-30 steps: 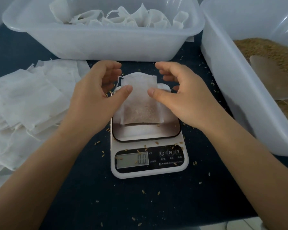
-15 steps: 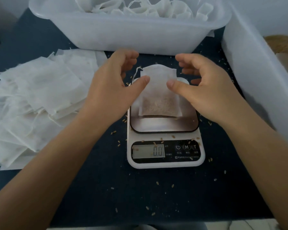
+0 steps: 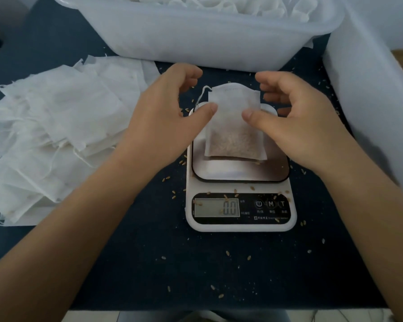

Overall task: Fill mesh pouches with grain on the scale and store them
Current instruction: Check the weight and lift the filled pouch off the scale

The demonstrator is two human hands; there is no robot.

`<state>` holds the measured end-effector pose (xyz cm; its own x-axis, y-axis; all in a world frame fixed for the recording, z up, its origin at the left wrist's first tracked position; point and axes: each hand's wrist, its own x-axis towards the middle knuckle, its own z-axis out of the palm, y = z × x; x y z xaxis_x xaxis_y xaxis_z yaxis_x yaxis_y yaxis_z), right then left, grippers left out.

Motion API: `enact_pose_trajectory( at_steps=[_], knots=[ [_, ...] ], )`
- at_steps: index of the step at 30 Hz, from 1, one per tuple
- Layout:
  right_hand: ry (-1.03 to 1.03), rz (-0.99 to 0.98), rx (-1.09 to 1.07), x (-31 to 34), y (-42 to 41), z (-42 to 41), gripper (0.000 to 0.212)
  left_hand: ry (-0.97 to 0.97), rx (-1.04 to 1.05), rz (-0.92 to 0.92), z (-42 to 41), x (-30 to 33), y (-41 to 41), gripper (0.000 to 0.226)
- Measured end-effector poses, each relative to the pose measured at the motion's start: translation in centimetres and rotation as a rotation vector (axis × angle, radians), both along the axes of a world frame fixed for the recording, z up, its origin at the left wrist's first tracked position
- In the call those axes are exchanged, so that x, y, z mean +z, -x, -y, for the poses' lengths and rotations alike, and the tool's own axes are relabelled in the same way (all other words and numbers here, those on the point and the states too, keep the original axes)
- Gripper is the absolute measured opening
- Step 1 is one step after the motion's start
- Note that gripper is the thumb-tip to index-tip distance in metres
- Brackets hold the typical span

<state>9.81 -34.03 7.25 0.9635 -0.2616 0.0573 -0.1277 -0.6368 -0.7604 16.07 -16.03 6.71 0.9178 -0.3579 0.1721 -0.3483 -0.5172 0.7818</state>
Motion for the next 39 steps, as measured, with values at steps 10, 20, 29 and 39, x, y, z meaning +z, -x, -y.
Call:
enact_pose_trajectory(
  at_steps=[10, 20, 29, 39],
  knots=[
    [0.022, -0.017, -0.02, -0.1, -0.1, 0.2, 0.058, -0.024, -0.008, 0.004, -0.4, 0.0, 0.0, 0.044],
    [-0.037, -0.034, -0.042, 0.4, -0.3, 0.4, 0.053, -0.068, -0.044, -0.06, -0.3, -0.1, 0.0, 0.045],
    [-0.255, -0.118, 0.049, 0.7, -1.4, 0.5, 0.072, 0.099, -0.063, -0.144, 0.8, 0.1, -0.4, 0.052],
    [-0.236, -0.027, 0.114, 0.9, -0.9, 0.3, 0.045, 0.06, -0.099, -0.202, 1.1, 0.5, -0.4, 0.015]
  ],
)
